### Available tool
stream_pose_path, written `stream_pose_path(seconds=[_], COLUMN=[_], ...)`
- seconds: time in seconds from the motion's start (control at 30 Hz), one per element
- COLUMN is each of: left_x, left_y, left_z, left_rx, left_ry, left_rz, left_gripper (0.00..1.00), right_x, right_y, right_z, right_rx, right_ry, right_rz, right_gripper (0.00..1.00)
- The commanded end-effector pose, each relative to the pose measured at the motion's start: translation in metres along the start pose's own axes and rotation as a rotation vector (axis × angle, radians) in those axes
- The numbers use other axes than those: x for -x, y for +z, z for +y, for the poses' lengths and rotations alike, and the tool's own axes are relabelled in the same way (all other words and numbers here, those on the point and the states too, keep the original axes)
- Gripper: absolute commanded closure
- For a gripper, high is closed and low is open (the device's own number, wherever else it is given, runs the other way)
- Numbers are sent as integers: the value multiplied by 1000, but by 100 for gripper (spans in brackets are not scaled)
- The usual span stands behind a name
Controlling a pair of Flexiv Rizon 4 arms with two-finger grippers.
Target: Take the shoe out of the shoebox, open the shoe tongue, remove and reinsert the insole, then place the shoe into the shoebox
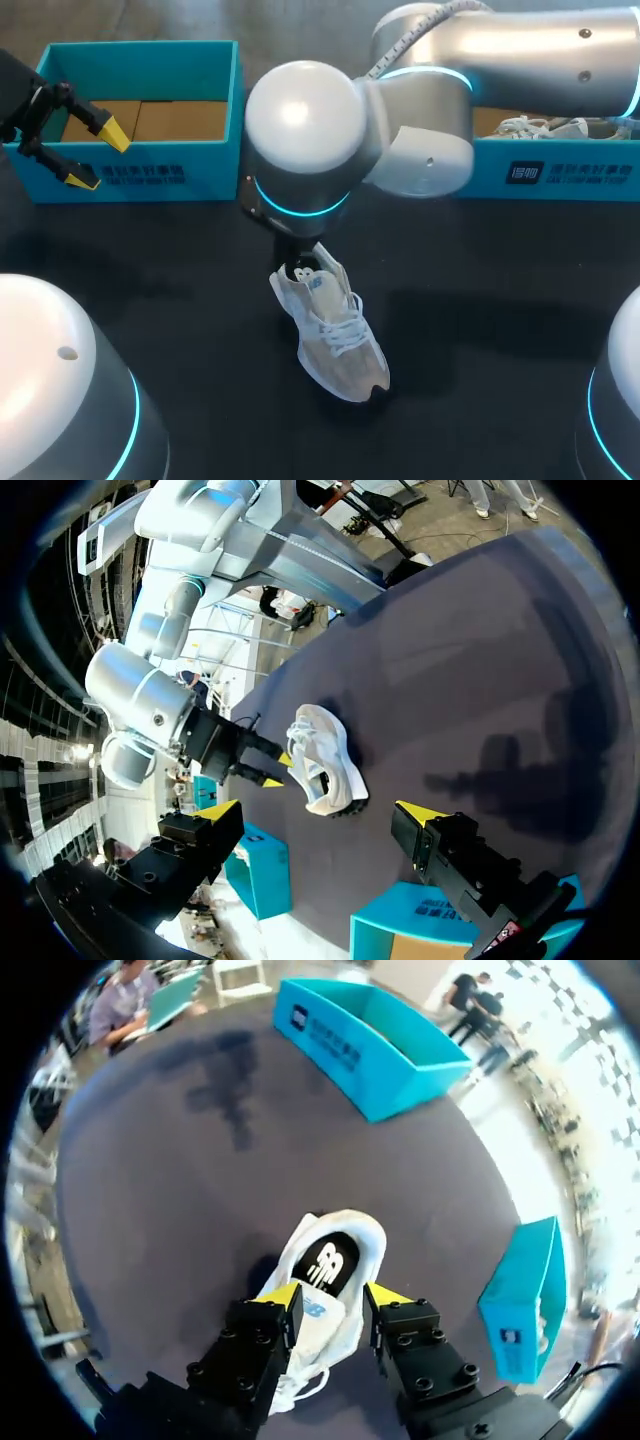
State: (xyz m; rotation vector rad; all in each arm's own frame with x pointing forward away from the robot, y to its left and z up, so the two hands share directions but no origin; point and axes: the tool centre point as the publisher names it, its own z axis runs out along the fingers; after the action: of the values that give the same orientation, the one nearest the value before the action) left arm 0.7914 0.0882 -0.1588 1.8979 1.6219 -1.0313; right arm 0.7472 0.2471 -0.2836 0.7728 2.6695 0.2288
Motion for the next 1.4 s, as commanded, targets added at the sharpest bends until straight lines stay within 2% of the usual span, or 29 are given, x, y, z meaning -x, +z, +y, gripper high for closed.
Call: stream_pose_path(seconds=[0.03, 0.27, 0.3, 0.33, 0.37, 0.4, 0.43, 0.6, 1.0, 1.2, 1.27, 1.33, 1.4], left_x=[0, 0, 0, 0, 0, 0, 0, 0, 0, 0, 0, 0, 0], left_y=[0, 0, 0, 0, 0, 0, 0, 0, 0, 0, 0, 0, 0], left_z=[-1, -1, -1, -1, -1, -1, -1, -1, -1, -1, -1, -1, -1], left_rx=[1, 1, 1, 1, 1, 1, 1, 1, 1, 1, 1, 1, 1], left_ry=[0, 0, 0, 0, 0, 0, 0, 0, 0, 0, 0, 0, 0], left_rz=[2, 2, 2, 2, 2, 2, 2, 2, 2, 2, 2, 2, 2], left_gripper=[0, 0, 0, 0, 0, 0, 0, 0, 0, 0, 0, 0, 0], right_x=[10, 19, 20, 21, 22, 23, 25, 29, 29, 20, 21, 24, 27], right_y=[2, 1, 1, 1, 1, 0, -1, -5, -5, 8, 10, 14, 18], right_z=[-2, 6, 6, 6, 6, 6, 6, 5, 5, 31, 35, 39, 41], right_rx=[1, -7, -9, -10, -9, -9, -10, -35, -35, -49, -62, -37, -37], right_ry=[-228, -397, -416, -427, -448, -465, -480, -606, -606, -940, -975, -1044, -1043], right_rz=[50, 64, 63, 63, 65, 64, 66, 75, 75, -6, -22, -12, 9], right_gripper=[53, 51, 40, 36, 28, 11, 0, 0, 0, 0, 0, 0, 0])
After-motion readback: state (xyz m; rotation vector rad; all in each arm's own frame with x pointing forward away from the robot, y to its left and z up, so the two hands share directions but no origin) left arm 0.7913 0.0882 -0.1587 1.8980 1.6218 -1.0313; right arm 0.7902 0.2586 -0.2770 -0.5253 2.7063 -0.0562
